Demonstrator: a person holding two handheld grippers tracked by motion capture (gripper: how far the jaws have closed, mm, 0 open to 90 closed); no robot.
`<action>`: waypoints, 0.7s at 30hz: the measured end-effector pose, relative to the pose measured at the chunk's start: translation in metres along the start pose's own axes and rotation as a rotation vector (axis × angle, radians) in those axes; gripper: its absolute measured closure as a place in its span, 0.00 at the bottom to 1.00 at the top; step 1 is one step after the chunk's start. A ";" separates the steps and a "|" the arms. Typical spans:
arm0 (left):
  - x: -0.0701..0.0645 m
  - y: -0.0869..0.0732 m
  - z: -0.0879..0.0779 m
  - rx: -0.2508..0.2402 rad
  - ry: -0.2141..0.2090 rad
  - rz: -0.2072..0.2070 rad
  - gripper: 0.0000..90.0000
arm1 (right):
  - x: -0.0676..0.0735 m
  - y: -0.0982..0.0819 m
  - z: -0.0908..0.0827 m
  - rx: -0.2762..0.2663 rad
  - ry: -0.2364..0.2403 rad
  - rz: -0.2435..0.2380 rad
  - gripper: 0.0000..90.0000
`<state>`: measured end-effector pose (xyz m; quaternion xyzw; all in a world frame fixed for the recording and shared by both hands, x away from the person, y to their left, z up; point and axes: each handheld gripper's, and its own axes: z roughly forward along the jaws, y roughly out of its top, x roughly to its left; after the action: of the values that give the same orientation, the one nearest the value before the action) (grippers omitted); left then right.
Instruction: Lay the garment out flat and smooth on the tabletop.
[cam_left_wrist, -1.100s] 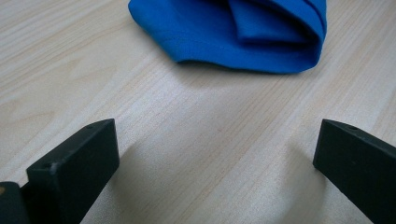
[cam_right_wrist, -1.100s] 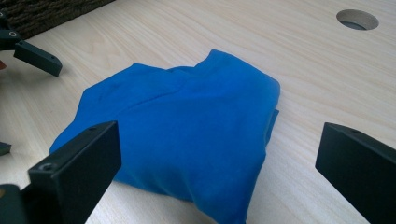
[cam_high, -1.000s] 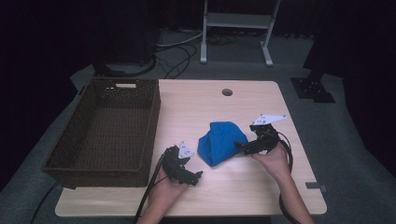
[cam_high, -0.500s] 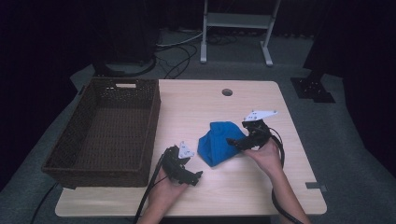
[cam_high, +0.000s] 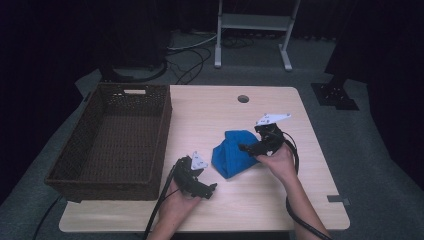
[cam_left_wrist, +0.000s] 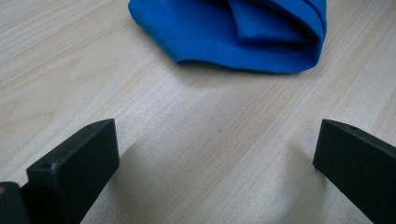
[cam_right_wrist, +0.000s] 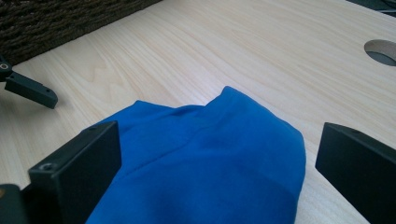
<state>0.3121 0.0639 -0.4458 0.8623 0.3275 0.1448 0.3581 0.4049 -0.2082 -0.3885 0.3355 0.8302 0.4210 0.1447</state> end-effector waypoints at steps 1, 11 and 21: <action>0.000 0.000 0.000 0.000 0.000 0.000 0.00 | 0.000 0.001 0.001 0.002 0.001 -0.002 0.00; 0.000 0.000 0.000 0.000 0.000 -0.001 0.00 | -0.002 0.008 0.007 0.004 0.005 -0.007 0.01; 0.000 0.000 0.000 -0.001 -0.001 -0.001 0.00 | -0.002 0.014 0.016 0.012 0.007 0.002 0.01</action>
<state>0.3121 0.0639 -0.4458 0.8620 0.3278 0.1443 0.3586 0.4207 -0.1938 -0.3873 0.3357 0.8329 0.4174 0.1391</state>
